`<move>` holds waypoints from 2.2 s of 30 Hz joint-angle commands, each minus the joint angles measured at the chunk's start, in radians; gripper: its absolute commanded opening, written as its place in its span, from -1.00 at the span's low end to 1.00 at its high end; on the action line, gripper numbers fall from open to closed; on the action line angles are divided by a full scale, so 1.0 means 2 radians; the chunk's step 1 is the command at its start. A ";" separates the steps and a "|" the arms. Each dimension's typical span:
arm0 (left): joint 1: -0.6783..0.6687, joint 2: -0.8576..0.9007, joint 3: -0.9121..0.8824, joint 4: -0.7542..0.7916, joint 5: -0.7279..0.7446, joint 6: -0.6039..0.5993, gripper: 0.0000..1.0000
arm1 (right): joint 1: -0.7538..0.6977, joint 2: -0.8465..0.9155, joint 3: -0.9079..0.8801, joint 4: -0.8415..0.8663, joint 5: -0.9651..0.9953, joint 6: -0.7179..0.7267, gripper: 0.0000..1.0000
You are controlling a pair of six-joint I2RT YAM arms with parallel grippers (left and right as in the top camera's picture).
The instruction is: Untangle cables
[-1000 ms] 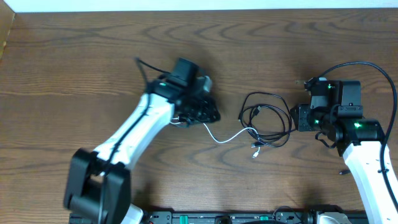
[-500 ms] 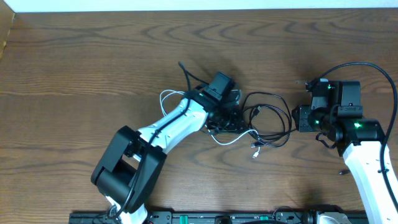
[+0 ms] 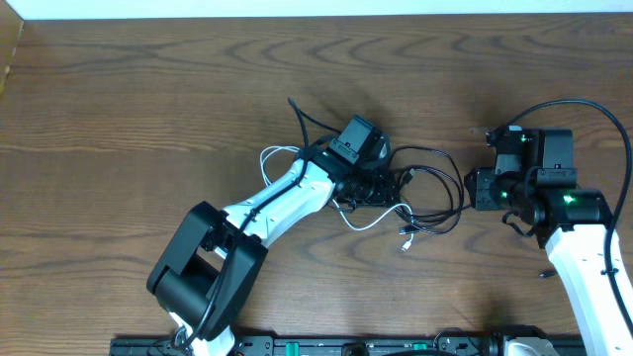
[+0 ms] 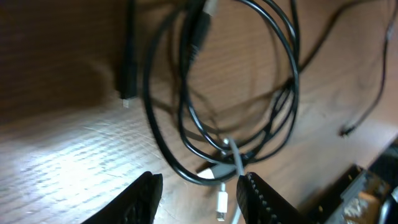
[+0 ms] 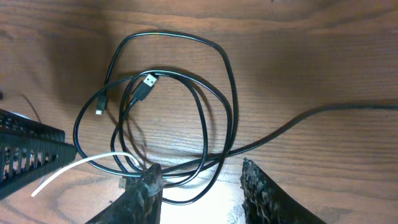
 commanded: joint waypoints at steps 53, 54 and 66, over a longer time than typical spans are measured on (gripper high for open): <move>0.051 -0.279 -0.002 0.025 0.041 -0.023 -0.85 | 0.002 0.092 0.000 0.020 -0.221 -0.046 0.18; 0.051 -0.283 -0.002 0.025 0.040 -0.021 -0.85 | 0.004 0.095 0.000 0.021 -0.221 -0.052 0.18; 0.051 -0.304 -0.002 0.032 0.034 0.018 -0.85 | 0.065 0.149 0.000 0.041 -0.212 -0.091 0.23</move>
